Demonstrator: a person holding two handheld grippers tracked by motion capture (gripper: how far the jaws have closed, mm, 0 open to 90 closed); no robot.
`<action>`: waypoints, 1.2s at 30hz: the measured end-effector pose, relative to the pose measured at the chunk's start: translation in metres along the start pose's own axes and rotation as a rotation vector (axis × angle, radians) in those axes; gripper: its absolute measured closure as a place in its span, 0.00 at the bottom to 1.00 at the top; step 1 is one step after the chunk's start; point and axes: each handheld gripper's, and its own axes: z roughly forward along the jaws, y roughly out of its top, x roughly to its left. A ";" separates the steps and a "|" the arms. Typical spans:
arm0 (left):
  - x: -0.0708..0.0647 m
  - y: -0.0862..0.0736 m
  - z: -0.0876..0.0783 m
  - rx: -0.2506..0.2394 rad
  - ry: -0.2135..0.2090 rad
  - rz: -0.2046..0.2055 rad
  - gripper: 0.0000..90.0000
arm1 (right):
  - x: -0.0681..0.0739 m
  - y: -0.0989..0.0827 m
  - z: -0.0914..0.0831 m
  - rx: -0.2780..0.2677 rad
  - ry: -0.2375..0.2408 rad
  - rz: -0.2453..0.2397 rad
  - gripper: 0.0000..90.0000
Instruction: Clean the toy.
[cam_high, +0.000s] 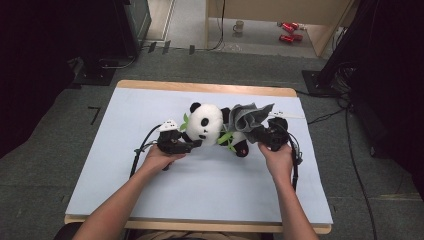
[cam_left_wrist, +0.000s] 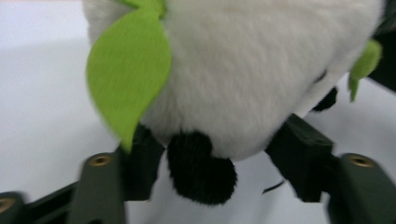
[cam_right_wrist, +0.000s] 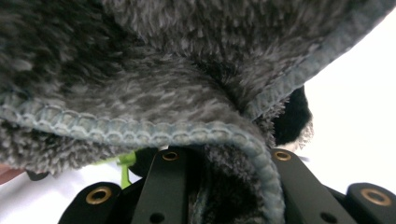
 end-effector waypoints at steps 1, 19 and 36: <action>0.000 0.000 0.000 0.000 0.000 0.000 0.53 | 0.000 0.000 0.000 0.000 0.000 0.000 0.87; -0.023 0.022 -0.011 0.003 0.065 0.090 0.77 | -0.005 0.005 -0.015 -0.030 0.068 0.095 0.87; -0.086 0.067 -0.036 0.110 0.097 0.355 0.76 | 0.112 0.048 -0.046 -0.131 0.316 -0.086 0.87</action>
